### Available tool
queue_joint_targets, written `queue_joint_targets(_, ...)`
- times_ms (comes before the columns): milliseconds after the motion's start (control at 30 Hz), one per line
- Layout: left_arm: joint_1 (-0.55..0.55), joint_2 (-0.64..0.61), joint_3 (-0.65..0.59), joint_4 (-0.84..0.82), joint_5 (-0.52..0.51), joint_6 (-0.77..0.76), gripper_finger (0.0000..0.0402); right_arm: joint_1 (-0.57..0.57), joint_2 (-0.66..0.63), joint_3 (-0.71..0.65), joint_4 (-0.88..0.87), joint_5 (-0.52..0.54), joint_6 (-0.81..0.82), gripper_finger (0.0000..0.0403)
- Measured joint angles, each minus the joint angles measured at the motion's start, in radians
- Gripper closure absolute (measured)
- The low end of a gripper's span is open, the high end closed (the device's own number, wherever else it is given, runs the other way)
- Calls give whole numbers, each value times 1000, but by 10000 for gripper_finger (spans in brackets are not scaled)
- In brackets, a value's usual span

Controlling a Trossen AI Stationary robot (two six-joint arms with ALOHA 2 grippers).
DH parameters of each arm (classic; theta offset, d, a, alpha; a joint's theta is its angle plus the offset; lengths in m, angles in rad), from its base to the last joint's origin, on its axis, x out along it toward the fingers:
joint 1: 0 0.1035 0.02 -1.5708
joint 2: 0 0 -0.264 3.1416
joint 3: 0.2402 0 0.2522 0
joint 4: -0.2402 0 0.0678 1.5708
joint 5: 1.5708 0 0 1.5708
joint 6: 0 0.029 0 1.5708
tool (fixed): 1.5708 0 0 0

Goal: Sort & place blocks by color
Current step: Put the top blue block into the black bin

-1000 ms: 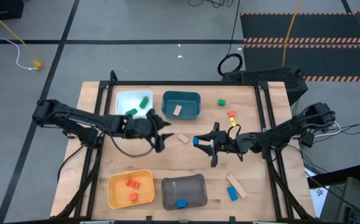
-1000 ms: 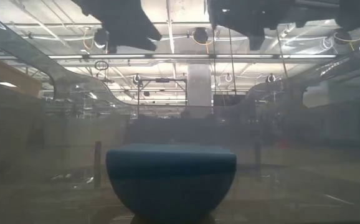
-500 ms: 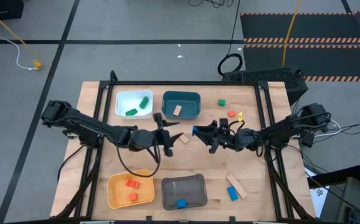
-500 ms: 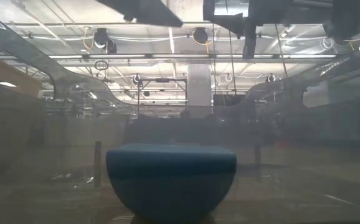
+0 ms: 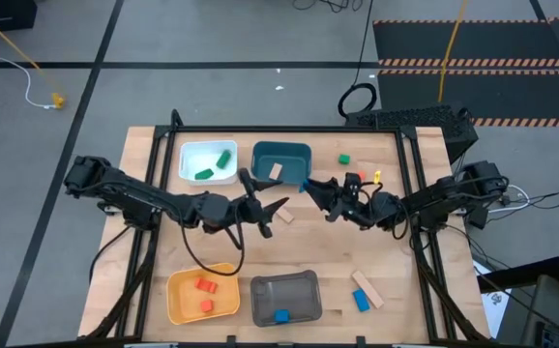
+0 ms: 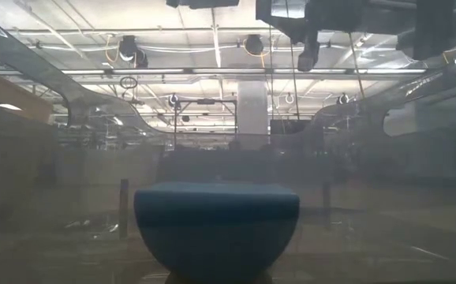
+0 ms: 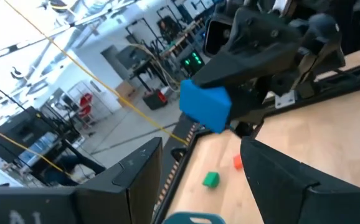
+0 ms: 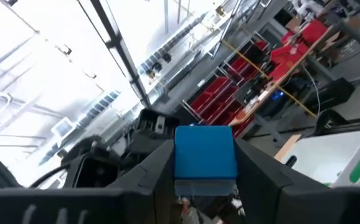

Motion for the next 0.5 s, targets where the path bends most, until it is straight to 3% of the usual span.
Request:
queue_joint_targets(367, 38, -1, 0, 61, 60, 5, 183, -7, -1, 98, -67, -1, -91, 274)
queue_joint_targets(500, 51, -1, 0, 87, 127, 13, 183, -7, 25, 144, -104, -1, -99, 279)
